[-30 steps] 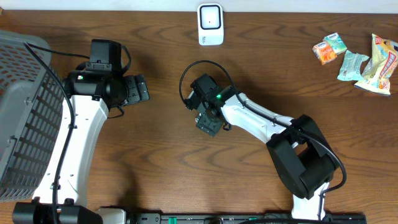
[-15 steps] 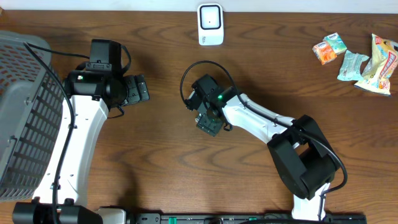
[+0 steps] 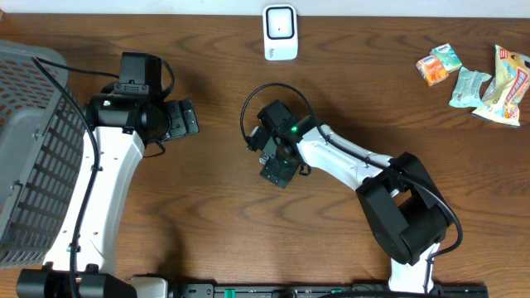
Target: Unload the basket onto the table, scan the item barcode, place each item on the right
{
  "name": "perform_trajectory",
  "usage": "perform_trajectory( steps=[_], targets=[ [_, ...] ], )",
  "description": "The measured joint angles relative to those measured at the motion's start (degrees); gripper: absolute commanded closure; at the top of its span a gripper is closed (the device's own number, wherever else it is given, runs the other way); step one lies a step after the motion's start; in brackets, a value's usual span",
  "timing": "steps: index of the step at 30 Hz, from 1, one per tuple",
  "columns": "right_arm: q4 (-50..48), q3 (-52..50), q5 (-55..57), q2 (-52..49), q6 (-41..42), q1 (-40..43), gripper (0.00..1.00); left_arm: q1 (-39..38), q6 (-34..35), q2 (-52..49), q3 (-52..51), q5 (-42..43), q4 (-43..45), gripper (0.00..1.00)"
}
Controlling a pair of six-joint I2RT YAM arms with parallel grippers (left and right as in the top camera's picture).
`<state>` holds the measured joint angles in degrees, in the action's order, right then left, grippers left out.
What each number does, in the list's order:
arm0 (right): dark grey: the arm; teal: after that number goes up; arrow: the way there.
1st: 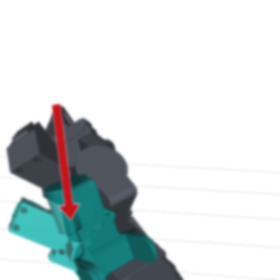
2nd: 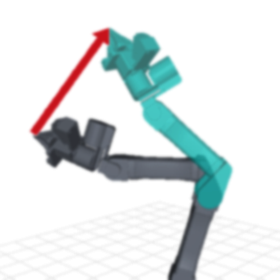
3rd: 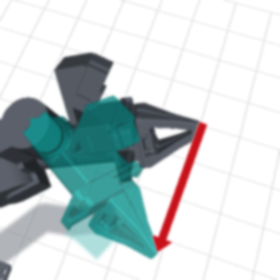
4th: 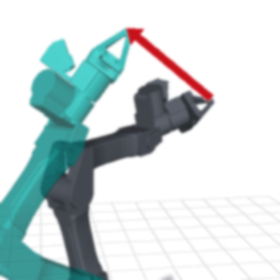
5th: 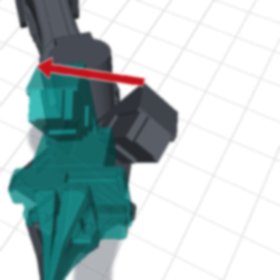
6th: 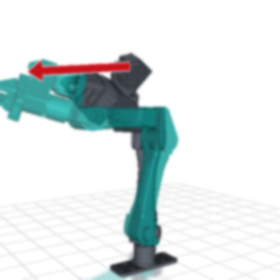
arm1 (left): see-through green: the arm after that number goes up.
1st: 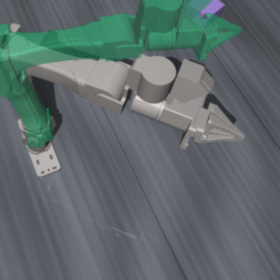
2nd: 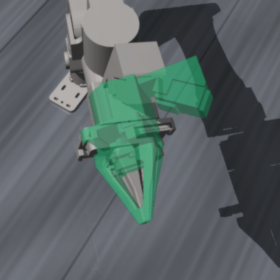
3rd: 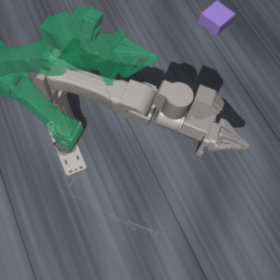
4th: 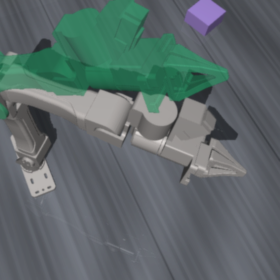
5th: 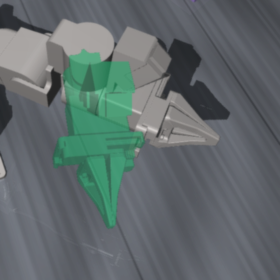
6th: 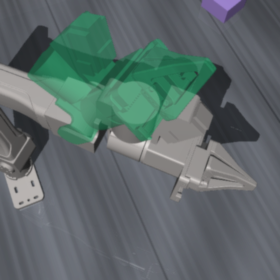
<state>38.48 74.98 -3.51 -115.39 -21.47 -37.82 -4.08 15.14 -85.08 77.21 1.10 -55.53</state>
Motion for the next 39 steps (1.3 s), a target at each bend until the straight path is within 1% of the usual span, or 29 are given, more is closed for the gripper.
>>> perform_trajectory(
  steps=[2,6,8,9,11,12,16,22,23,30,34,37,39],
  targets=[
    [-0.1,0.0,-0.2,0.0,-0.1,0.0,0.26,0.0,0.0,0.0,0.0,0.0,0.0,0.02],
    [-0.4,0.0,-0.2,0.0,-0.1,0.2,0.28,0.0,0.0,0.0,0.0,0.0,0.0,0.02],
    [-0.4,-0.1,-0.2,0.0,-0.1,0.4,0.32,0.0,0.0,0.0,0.0,0.0,0.0,0.02],
    [-0.5,-0.1,-0.2,0.0,-0.1,0.5,0.36,0.0,0.0,0.0,0.0,0.0,0.0,0.02],
    [-0.5,-0.1,-0.2,0.0,0.0,0.5,0.4,0.0,0.0,0.0,0.0,0.0,0.0,0.02],
    [-0.5,-0.1,-0.2,0.0,-0.1,0.5,0.41,0.0,0.0,0.0,0.0,0.0,0.0,0.02],
    [-0.3,0.0,-0.3,0.0,-0.1,0.5,0.41,0.0,0.0,0.0,0.0,0.0,0.0,0.02],
    [3.1,1.9,0.1,-0.6,0.1,0.5,0.42,0.0,0.0,0.0,0.0,0.0,0.0,0.02],
    [4.5,2.8,0.1,-1.0,0.3,0.5,0.44,0.0,0.0,0.0,0.0,0.0,0.0,0.02],
    [11.2,10.4,-0.1,-2.6,1.2,0.7,0.46,0.0,0.0,0.0,0.0,0.0,0.0,0.02],
    [15.0,15.9,-4.9,-2.6,1.4,2.8,0.48,0.0,0.0,0.0,0.0,0.0,0.0,0.02],
    [15.2,17.8,-11.5,-2.6,0.9,5.8,0.48,0.0,0.0,0.0,0.0,0.0,0.0,0.02],
    [14.8,17.9,-17.9,-2.6,0.2,8.9,0.48,0.0,0.0,0.0,0.0,0.0,0.0,0.02]
  ],
)
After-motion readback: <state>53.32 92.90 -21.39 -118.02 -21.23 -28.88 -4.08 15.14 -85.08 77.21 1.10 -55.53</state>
